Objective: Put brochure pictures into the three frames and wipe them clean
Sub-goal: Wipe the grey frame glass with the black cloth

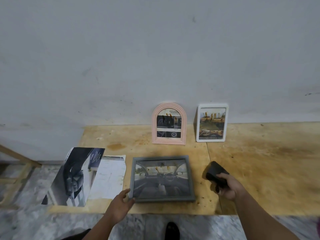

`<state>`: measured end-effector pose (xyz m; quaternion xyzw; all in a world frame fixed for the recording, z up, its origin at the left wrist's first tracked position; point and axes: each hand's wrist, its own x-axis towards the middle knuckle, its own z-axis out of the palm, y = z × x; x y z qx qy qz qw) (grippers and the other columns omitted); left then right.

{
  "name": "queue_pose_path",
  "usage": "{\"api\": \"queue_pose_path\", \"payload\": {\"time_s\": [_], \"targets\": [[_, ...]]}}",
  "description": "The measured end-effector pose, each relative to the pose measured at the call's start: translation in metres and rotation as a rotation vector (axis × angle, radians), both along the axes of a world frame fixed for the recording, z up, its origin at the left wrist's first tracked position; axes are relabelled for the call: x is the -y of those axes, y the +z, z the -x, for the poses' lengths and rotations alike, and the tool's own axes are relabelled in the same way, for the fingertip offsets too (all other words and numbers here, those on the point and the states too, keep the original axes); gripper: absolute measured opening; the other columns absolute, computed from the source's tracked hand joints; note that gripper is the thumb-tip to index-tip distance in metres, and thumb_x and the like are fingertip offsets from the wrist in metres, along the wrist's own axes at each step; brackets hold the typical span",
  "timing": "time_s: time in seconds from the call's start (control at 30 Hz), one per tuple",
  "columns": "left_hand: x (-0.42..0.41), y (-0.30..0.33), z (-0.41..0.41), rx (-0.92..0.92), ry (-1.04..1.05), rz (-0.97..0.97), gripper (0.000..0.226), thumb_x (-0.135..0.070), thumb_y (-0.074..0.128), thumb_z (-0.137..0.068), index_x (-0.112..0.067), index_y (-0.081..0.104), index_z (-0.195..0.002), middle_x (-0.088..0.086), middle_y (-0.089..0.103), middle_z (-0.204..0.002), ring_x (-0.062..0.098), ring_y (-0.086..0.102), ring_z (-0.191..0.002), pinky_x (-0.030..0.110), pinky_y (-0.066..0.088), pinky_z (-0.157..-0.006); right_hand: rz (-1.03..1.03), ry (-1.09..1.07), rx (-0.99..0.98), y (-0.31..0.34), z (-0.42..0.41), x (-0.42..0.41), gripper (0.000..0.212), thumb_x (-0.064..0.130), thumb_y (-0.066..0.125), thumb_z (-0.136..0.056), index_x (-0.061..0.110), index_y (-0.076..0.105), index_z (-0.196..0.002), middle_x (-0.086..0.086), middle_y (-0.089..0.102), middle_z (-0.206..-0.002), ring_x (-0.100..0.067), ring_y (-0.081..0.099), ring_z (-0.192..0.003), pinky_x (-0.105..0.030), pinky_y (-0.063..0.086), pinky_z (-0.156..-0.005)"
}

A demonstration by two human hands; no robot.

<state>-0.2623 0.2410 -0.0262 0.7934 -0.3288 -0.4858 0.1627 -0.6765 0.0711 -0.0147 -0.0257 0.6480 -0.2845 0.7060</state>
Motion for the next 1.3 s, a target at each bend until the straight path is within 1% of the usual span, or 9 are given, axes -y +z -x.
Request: {"api": "queue_pose_path", "payload": {"time_s": [0.17,0.33,0.57,0.73,0.8,0.9,0.97,1.17,1.3], "targets": [[0.000,0.006,-0.009,0.036,-0.028,0.025,0.056,-0.035,0.067,-0.098,-0.023,0.048,-0.150,0.014,0.051,-0.152,0.031,0.053,-0.135,0.040,0.054,-0.091,0.015,-0.069,0.293,0.023,-0.040,-0.022,0.017,0.006,0.057,-0.098,-0.002,0.055,-0.112,-0.027,0.061,-0.106,-0.036,0.061,-0.087,-0.040,0.061,-0.056],[-0.005,0.010,-0.009,0.049,-0.087,0.064,0.054,-0.039,0.065,-0.099,-0.022,0.050,-0.148,0.010,0.055,-0.148,0.026,0.055,-0.131,0.036,0.050,-0.101,0.019,-0.022,0.388,0.012,-0.076,-0.043,0.087,-0.005,0.092,-0.049,-0.002,0.051,-0.125,-0.028,0.062,-0.108,-0.031,0.067,-0.076,-0.030,0.059,-0.048],[-0.039,-0.001,-0.005,-0.026,-0.121,0.040,0.057,-0.038,0.064,-0.099,-0.018,0.047,-0.150,0.009,0.054,-0.149,0.024,0.056,-0.127,0.032,0.045,-0.102,-0.072,0.242,0.283,0.015,-0.130,-0.093,0.036,-0.003,0.062,-0.086,-0.003,0.044,-0.117,-0.028,0.052,-0.100,-0.033,0.061,-0.060,-0.029,0.052,-0.039],[-0.069,-0.004,-0.008,-0.073,-0.129,0.032,0.054,-0.037,0.063,-0.100,-0.021,0.048,-0.149,0.007,0.050,-0.154,0.023,0.048,-0.139,0.030,0.043,-0.104,-0.024,0.560,-0.026,0.009,-0.154,-0.130,0.018,-0.003,0.071,-0.071,0.000,0.057,-0.081,-0.018,0.054,-0.079,-0.027,0.051,-0.050,-0.031,0.042,-0.045],[-0.078,0.000,-0.011,-0.061,-0.151,0.027,0.056,-0.038,0.062,-0.100,-0.020,0.046,-0.151,0.006,0.048,-0.155,0.023,0.047,-0.141,0.027,0.040,-0.101,0.040,0.703,-0.176,0.010,-0.160,-0.141,0.024,0.003,0.074,-0.058,0.001,0.060,-0.077,-0.018,0.056,-0.071,-0.028,0.051,-0.049,-0.032,0.038,-0.048],[-0.084,0.004,-0.015,-0.018,-0.180,0.029,0.058,-0.041,0.062,-0.100,-0.020,0.045,-0.151,0.006,0.049,-0.155,0.023,0.050,-0.138,0.024,0.042,-0.098,0.186,0.930,-0.348,0.015,-0.166,-0.148,0.066,0.008,0.075,-0.051,-0.006,0.055,-0.113,-0.025,0.063,-0.082,-0.035,0.059,-0.062,-0.040,0.046,-0.057],[-0.086,0.009,-0.017,0.014,-0.205,0.040,0.057,-0.040,0.061,-0.101,-0.019,0.045,-0.151,0.007,0.050,-0.153,0.020,0.055,-0.129,0.016,0.044,-0.087,0.236,1.012,-0.430,0.024,-0.171,-0.151,0.060,0.003,0.074,-0.061,0.002,0.048,-0.115,-0.022,0.066,-0.092,-0.035,0.068,-0.070,-0.039,0.052,-0.054],[-0.096,0.013,-0.017,0.066,-0.310,0.088,0.056,-0.038,0.058,-0.103,-0.018,0.043,-0.153,0.009,0.052,-0.151,0.015,0.058,-0.111,0.007,0.038,-0.064,0.156,0.800,-0.350,0.030,-0.172,-0.166,0.026,0.001,0.069,-0.053,-0.001,0.058,-0.076,-0.024,0.055,-0.075,-0.037,0.058,-0.068,-0.040,0.040,-0.061],[-0.100,0.014,-0.013,0.086,-0.357,0.110,0.053,-0.039,0.060,-0.101,-0.019,0.047,-0.149,0.007,0.054,-0.150,0.023,0.054,-0.133,0.023,0.038,-0.090,0.111,0.644,-0.174,0.050,-0.177,-0.191,0.019,-0.004,0.065,-0.079,-0.006,0.056,-0.095,-0.027,0.061,-0.090,-0.038,0.067,-0.067,-0.040,0.058,-0.058]]}}
